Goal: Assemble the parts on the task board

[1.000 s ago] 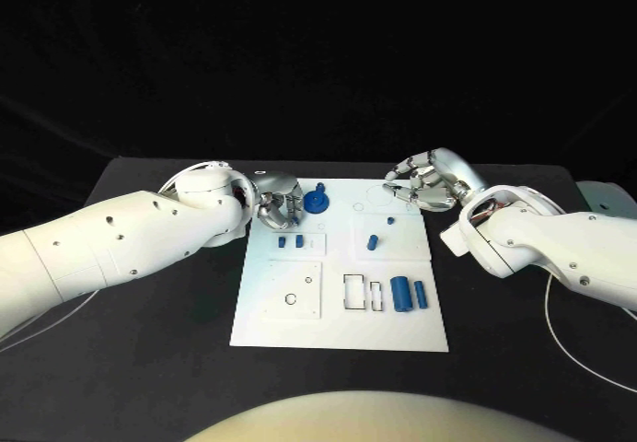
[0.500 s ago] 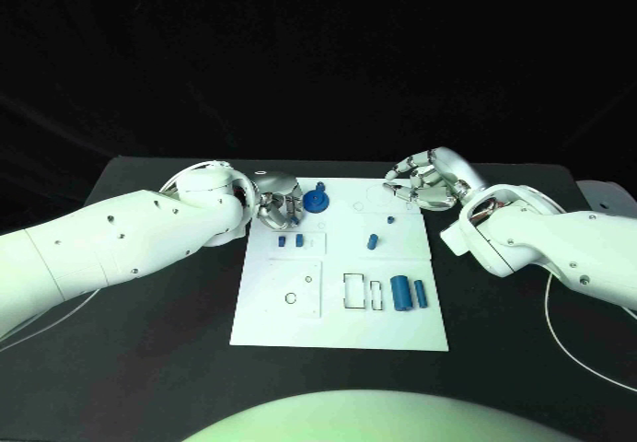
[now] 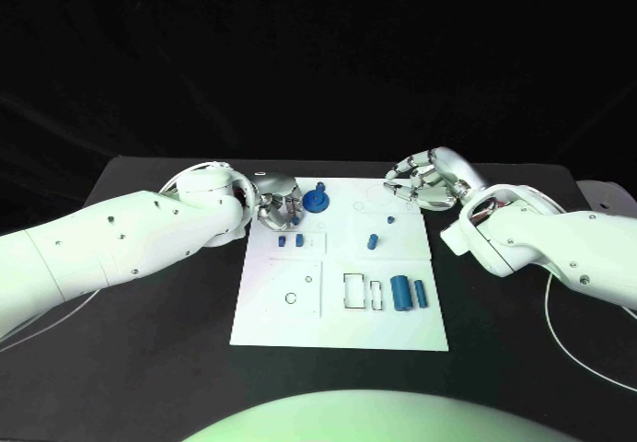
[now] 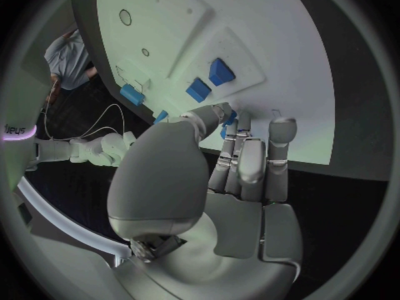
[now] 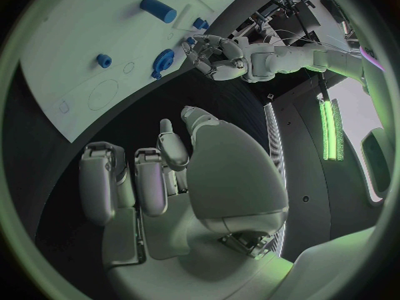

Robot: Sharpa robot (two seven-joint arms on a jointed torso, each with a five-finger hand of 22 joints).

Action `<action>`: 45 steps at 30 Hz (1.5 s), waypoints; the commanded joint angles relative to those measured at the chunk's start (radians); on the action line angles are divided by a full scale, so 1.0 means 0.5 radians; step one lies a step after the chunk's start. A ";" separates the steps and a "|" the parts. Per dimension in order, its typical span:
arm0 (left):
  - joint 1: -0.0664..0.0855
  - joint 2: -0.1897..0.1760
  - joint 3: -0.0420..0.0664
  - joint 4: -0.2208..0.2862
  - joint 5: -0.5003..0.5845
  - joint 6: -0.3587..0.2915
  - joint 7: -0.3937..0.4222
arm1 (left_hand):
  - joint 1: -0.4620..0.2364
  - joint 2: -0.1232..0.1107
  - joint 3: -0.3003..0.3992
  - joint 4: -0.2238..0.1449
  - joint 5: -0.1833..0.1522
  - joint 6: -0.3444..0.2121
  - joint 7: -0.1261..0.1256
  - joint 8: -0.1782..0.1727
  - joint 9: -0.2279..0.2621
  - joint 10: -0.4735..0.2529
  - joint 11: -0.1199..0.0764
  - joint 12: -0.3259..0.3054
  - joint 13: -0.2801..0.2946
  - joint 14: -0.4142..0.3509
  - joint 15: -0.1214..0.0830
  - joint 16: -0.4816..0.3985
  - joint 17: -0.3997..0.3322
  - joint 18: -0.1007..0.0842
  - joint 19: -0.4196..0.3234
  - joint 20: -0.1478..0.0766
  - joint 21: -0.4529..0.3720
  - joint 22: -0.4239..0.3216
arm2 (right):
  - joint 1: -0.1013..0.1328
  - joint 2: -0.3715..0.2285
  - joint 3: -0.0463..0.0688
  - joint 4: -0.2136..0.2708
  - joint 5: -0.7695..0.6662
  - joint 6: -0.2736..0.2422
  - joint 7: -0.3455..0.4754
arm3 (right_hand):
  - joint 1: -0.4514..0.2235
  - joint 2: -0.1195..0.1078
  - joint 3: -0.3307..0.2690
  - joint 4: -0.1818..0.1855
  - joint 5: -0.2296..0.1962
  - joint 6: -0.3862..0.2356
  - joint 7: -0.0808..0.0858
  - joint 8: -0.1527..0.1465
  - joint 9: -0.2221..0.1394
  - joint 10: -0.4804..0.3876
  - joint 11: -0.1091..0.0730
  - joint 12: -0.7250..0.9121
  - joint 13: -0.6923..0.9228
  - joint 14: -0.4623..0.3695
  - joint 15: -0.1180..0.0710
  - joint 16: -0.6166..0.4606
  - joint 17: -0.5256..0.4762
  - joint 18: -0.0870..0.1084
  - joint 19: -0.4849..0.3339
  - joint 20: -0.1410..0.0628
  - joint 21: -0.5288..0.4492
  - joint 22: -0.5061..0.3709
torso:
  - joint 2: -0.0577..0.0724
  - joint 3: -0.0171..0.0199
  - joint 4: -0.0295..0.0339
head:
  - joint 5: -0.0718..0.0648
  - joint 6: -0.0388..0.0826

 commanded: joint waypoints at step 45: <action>-0.007 -0.183 0.008 0.075 0.567 -0.402 0.186 | -0.004 0.016 -0.012 -0.023 -0.001 0.003 0.033 -0.055 -0.008 -0.131 0.045 -0.058 -0.010 -0.259 0.039 -0.170 -0.490 0.064 -0.269 0.031 -0.238 -0.366 | 0.000 -0.021 0.001 -0.066 -0.540 0.335 -0.180 | 0.148 -0.164 0.383 -0.082 -0.204 -0.013 0.019 0.035 -0.002 -0.538 0.022 -1.445 -1.302 0.027 0.010 -0.231 -0.011 0.095 -0.113 -0.009 -0.413 0.128 | -0.004 0.0021 -0.003 | -0.052 0.035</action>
